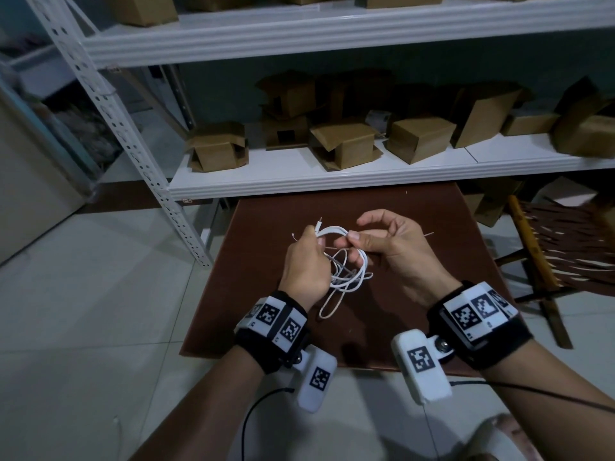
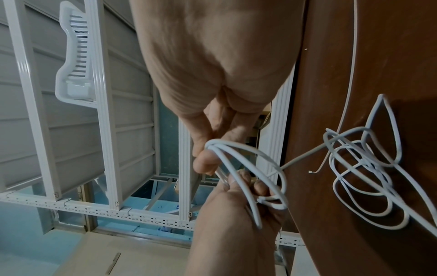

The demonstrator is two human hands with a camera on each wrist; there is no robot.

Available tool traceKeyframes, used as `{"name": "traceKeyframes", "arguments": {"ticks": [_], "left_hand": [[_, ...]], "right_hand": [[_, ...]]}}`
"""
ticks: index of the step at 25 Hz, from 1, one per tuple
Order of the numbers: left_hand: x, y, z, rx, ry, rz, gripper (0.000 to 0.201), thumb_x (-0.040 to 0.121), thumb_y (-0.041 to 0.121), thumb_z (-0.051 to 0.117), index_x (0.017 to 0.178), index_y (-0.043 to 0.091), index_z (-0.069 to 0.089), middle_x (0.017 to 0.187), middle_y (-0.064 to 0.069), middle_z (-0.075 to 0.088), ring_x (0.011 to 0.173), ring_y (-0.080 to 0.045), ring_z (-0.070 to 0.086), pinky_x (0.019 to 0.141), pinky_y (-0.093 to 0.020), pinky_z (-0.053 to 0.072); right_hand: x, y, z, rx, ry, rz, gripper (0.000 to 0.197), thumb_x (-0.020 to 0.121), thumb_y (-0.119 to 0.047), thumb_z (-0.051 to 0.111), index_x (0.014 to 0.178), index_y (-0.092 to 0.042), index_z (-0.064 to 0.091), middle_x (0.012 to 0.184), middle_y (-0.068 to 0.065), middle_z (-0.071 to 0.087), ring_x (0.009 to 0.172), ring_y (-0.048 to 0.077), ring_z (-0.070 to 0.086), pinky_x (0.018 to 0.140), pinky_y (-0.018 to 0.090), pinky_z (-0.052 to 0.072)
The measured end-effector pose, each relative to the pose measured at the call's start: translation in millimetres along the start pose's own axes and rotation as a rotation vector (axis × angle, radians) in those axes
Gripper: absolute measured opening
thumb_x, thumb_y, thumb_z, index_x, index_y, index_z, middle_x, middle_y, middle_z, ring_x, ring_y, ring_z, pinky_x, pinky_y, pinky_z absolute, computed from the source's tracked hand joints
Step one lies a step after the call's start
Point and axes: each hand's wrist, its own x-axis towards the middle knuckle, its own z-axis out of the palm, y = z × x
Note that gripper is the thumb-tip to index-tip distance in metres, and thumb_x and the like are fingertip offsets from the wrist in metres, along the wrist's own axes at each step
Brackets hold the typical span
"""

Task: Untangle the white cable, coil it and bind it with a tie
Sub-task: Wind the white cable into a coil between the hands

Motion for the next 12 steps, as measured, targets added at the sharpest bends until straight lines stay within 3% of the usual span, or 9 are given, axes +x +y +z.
{"name": "traceKeyframes", "arguments": {"ticks": [2,4,6,8,9,11,12], "left_hand": [[2,-2,1,0.111,0.004,-0.020,0.024,0.111,0.018,0.037,0.121,0.012,0.057,0.119,-0.007,0.050,0.097,-0.015,0.051,0.078,-0.016,0.038],[2,-6,4,0.225,0.041,-0.023,0.025,0.110,0.023,0.038,0.118,0.014,0.059,0.123,-0.004,0.033,0.117,-0.023,0.038,0.097,-0.030,0.032],[6,-9,8,0.084,0.059,0.018,0.027,0.108,0.022,0.039,0.107,0.011,0.064,0.124,-0.004,0.045,0.120,-0.026,0.046,0.109,-0.041,0.039],[8,-11,11,-0.364,-0.011,0.014,0.031,0.103,0.020,0.041,0.095,0.011,0.069,0.107,-0.014,0.073,0.107,-0.035,0.068,0.103,-0.056,0.051],[8,-11,11,-0.544,-0.060,-0.009,0.031,0.100,0.020,0.042,0.095,0.011,0.071,0.099,-0.020,0.076,0.100,-0.040,0.072,0.099,-0.057,0.054],[6,-7,8,-0.750,-0.162,-0.057,0.031,0.101,0.014,0.044,0.109,-0.002,0.069,0.094,-0.028,0.075,0.090,-0.041,0.071,0.086,-0.047,0.057],[4,-5,7,-0.820,-0.208,-0.077,0.031,0.103,0.009,0.043,0.116,-0.011,0.063,0.085,-0.024,0.072,0.077,-0.034,0.068,0.075,-0.038,0.054]], "right_hand": [[0,0,0,-0.004,-0.002,-0.001,0.029,0.088,0.010,0.072,0.109,-0.004,0.056,0.091,0.031,0.075,0.052,0.021,0.067,0.050,0.026,0.057],[0,0,0,-0.011,-0.002,-0.002,0.029,0.088,0.009,0.072,0.108,-0.004,0.057,0.091,0.030,0.076,0.052,0.021,0.068,0.051,0.026,0.057],[0,-2,-1,-0.012,-0.003,-0.007,0.029,0.088,0.010,0.072,0.109,-0.004,0.057,0.090,0.030,0.076,0.051,0.020,0.068,0.051,0.026,0.057],[1,-5,-2,0.013,0.008,-0.020,0.030,0.087,0.010,0.072,0.108,-0.005,0.057,0.088,0.029,0.076,0.050,0.019,0.066,0.051,0.025,0.056],[3,-7,-3,0.034,0.024,-0.029,0.030,0.085,0.010,0.072,0.106,-0.005,0.057,0.085,0.027,0.076,0.050,0.019,0.065,0.050,0.024,0.056],[5,-10,-5,0.070,0.058,-0.041,0.030,0.081,0.008,0.074,0.103,-0.006,0.059,0.082,0.025,0.076,0.048,0.017,0.064,0.049,0.023,0.055],[5,-10,-5,0.080,0.067,-0.041,0.031,0.079,0.006,0.076,0.102,-0.007,0.059,0.084,0.026,0.075,0.049,0.017,0.063,0.049,0.022,0.054]]}}
